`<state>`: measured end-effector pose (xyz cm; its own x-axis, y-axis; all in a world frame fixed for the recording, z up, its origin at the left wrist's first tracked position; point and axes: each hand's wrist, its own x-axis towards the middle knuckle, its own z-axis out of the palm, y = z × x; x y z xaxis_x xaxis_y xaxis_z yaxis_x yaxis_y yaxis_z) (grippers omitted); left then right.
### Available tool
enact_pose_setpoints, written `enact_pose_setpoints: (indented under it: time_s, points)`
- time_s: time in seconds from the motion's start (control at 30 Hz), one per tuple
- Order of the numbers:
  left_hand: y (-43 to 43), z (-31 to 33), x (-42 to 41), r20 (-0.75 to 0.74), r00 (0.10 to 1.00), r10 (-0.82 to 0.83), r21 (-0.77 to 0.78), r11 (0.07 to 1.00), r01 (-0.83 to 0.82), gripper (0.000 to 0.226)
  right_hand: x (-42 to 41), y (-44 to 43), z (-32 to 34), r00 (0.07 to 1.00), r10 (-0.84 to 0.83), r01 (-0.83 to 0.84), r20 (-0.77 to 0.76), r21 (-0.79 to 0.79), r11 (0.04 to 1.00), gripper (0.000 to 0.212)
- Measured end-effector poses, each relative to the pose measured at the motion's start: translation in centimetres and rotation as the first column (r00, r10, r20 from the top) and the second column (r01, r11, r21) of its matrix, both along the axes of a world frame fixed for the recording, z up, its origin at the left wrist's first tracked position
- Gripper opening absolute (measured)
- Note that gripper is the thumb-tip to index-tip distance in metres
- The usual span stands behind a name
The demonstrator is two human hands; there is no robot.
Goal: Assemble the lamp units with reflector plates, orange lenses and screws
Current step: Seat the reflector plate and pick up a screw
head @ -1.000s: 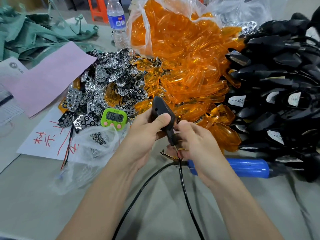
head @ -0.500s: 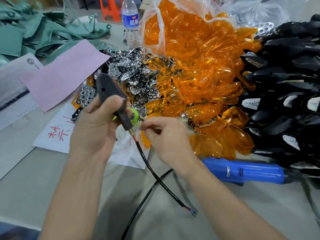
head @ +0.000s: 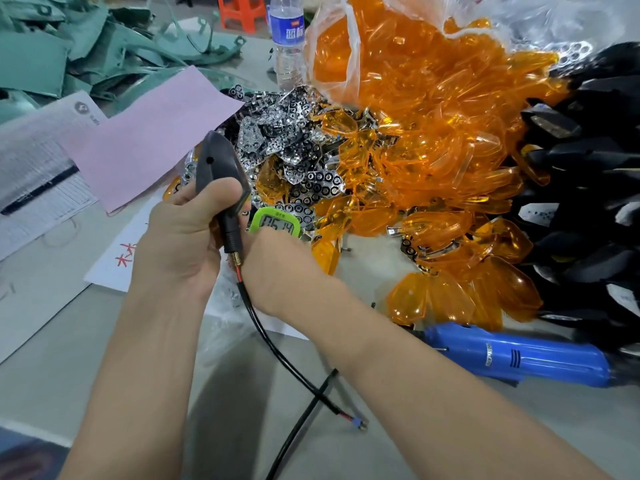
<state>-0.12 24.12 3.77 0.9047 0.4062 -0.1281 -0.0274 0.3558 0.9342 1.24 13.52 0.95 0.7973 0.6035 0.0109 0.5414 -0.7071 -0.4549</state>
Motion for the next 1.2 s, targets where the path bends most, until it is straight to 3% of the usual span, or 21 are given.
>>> enact_pose_setpoints:
  time_s: [0.2,0.3,0.43,0.5,0.57,0.67,0.8,1.0,1.2]
  points:
    - [-0.5,0.0,0.0,0.028,0.998,-0.062,0.091,0.994,0.060,0.014,0.0,-1.2,-0.9,0.994,-0.113,0.113,0.004,0.068,0.991,0.024]
    - [-1.4,-0.1,0.1,0.021,0.997,-0.075,0.086,0.994,0.073,0.011,-0.3,-2.4,-1.7,0.961,-0.248,0.274,-0.126,0.273,0.922,0.008]
    - [-3.9,-0.6,0.0,0.014,0.998,-0.061,0.111,0.992,0.059,0.009,0.2,-6.8,-0.9,0.773,-0.506,0.628,-0.382,0.572,0.527,0.012]
    - [-5.8,-1.1,-0.3,0.016,0.996,-0.090,0.168,0.982,0.086,0.014,-0.1,-9.7,0.6,0.761,-0.407,0.641,-0.505,0.685,0.348,0.017]
    - [-7.9,-1.6,-0.6,0.034,0.988,-0.154,0.245,0.959,0.141,0.017,-1.0,-12.2,2.2,0.805,-0.255,0.591,-0.536,0.765,0.257,0.024]
    - [-10.6,-2.0,-0.8,0.065,0.970,-0.233,0.346,0.917,0.197,0.019,-2.3,-15.0,3.7,0.846,-0.193,0.533,-0.497,0.798,0.283,0.024]
    - [-12.1,-2.2,-0.9,0.091,0.951,-0.296,0.439,0.869,0.229,0.022,-3.1,-17.4,4.4,0.854,-0.271,0.515,-0.443,0.791,0.330,0.023]
    - [-13.1,-1.9,-1.1,0.082,0.934,-0.348,0.462,0.844,0.274,0.028,-3.1,-18.2,4.7,0.864,-0.406,0.477,-0.297,0.742,0.471,0.018]
    - [-13.2,-1.7,-1.2,0.078,0.933,-0.351,0.454,0.846,0.280,0.029,-2.9,-18.6,5.0,0.871,-0.430,0.471,-0.239,0.659,0.587,0.011]
